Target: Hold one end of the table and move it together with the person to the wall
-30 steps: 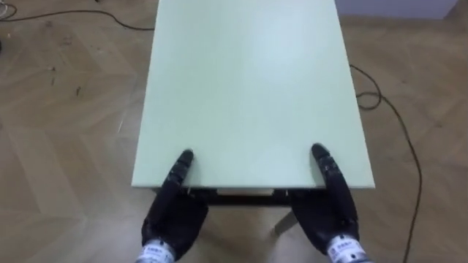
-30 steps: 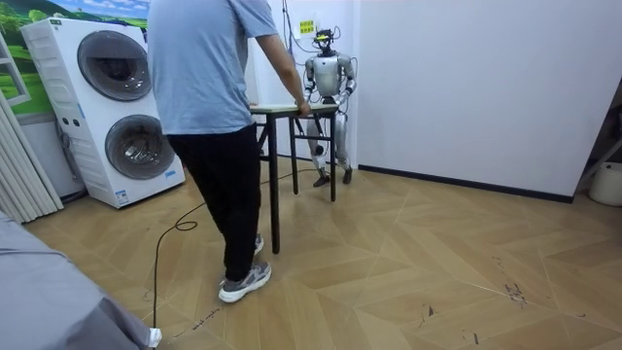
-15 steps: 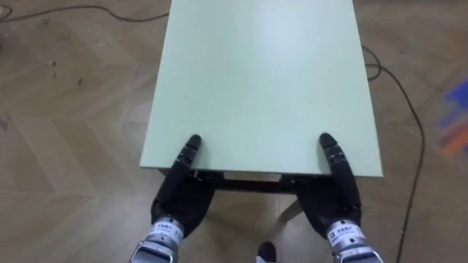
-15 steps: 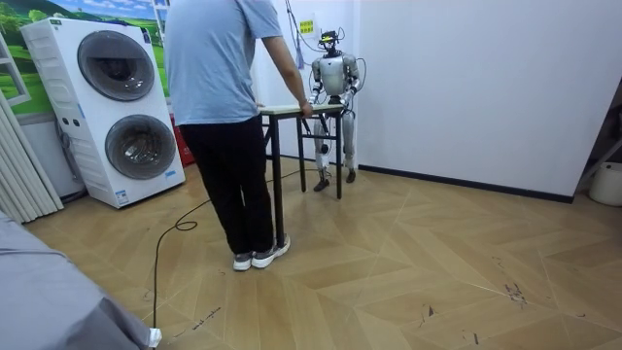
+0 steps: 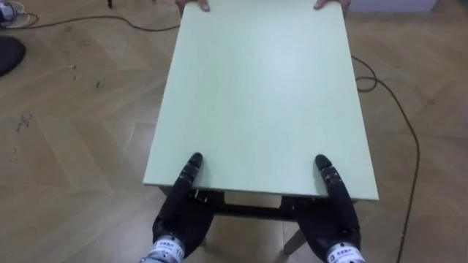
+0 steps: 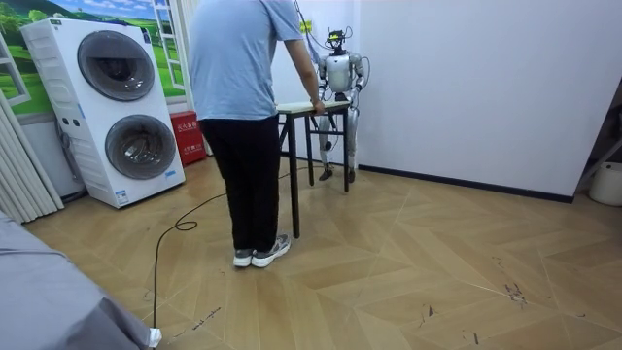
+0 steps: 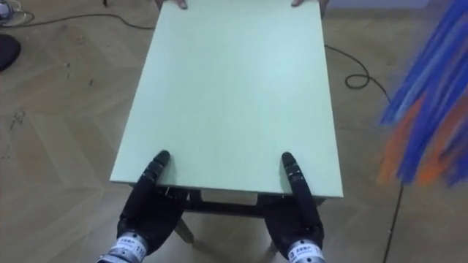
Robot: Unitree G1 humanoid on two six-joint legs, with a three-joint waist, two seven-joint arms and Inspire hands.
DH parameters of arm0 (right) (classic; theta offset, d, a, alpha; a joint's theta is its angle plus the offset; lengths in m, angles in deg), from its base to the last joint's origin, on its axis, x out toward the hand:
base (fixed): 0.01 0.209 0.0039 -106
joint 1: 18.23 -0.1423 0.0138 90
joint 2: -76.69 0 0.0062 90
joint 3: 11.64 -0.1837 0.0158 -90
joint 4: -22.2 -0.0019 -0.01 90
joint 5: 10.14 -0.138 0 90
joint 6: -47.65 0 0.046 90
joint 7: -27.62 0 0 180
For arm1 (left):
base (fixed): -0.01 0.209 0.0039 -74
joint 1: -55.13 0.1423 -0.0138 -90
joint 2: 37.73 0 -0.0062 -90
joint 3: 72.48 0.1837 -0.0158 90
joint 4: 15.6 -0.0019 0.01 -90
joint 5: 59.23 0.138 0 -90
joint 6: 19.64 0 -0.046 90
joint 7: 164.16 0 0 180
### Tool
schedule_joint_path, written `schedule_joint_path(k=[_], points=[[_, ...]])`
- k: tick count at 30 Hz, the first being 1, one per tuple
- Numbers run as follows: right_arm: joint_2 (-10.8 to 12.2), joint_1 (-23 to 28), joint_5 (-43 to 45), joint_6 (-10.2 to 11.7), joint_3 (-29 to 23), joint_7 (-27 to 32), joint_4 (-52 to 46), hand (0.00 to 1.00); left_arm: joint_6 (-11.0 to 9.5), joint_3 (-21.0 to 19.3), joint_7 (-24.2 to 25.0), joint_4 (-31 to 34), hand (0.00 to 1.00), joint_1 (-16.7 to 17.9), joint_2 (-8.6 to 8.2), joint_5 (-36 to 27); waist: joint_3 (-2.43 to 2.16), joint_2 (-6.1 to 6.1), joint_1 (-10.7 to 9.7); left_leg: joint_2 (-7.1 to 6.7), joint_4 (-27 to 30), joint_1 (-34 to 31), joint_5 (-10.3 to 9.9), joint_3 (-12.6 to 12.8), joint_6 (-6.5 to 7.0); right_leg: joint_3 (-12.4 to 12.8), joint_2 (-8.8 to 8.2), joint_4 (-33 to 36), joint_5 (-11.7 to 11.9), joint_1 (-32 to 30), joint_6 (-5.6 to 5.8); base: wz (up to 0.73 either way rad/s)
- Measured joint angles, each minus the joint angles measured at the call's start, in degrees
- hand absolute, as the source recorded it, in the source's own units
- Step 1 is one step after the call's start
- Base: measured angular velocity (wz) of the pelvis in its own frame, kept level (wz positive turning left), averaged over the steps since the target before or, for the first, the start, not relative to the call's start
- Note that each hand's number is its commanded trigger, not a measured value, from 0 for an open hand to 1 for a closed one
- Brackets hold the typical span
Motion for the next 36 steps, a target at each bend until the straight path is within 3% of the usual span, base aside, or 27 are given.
schedule_joint_path(k=[2,8,13,21,30,33,36], points=[[-0.05,0.0,-0.03,0.92,0.96,0.0,0.0,1.0,-0.54,0.19,0.0,-0.03,1.0,0.13,0.37,0.04,0.01,-0.36,0.23,0.78,-1.56,0.4,1.2,0.0,-0.52,-0.7,1.07,-3.58,1.46,1.37,-0.76,0.0],[-0.08,0.11,-0.42,1.79,1.68,-0.01,0.0,1.0,-1.52,0.58,0.03,0.2,1.0,0.55,0.37,0.08,-0.03,-0.6,0.24,1.55,-3.45,1.1,2.23,-0.51,-0.97,-1.75,2.35,-8.4,3.44,3.42,-1.1,0.03],[-0.28,0.1,-0.5,3.45,3.21,-0.03,0.0,1.0,-1.54,0.53,0.02,0.87,1.0,1.05,0.88,0.08,-0.05,-0.63,0.33,1.74,-4.09,1.41,2.24,-0.63,-1.01,-2.28,2.48,-8.81,3.48,3.76,-1.11,0.03],[-0.18,0.14,-0.18,3.48,3.4,-0.07,0.0,1.0,-1.5,0.22,0.01,1.25,1.0,1.56,1.05,-0.04,-0.03,-0.57,1.94,1.91,-4.79,2.31,2.3,-1.21,-1.14,-3.19,2.62,-9.9,3.48,5.52,-1.11,0.06],[-1.17,-0.56,0.5,2.72,3.81,-1.24,0.0,1.0,-2.0,-0.14,-0.01,4.27,1.0,5.07,1.71,-0.11,-0.1,0.18,3.47,1.92,-4.07,0.33,2.86,-5.4,-1.71,-6.45,2.62,-9.92,3.48,5.62,-1.15,0.23],[-1.38,-1.1,0.56,1.52,3.33,-1.24,0.0,1.0,-2.04,-0.32,0.81,4.27,1.0,5.25,1.92,-1.11,-0.07,0.28,3.62,1.73,-4.01,-1.01,3.51,-7.02,-1.8,-8.06,2.39,-9.92,3.47,5.66,-1.17,0.37],[-1.89,-1.24,0.73,0.99,3.16,-1.24,0.02,1.0,-1.79,-0.16,1.24,4.23,1.0,5.42,2.11,-1.78,0.17,1.21,3.34,1.61,-2.66,-2.27,3.72,-9.07,-2.07,-10.52,2.36,-10.02,3.23,6.7,-1.53,0.52]])
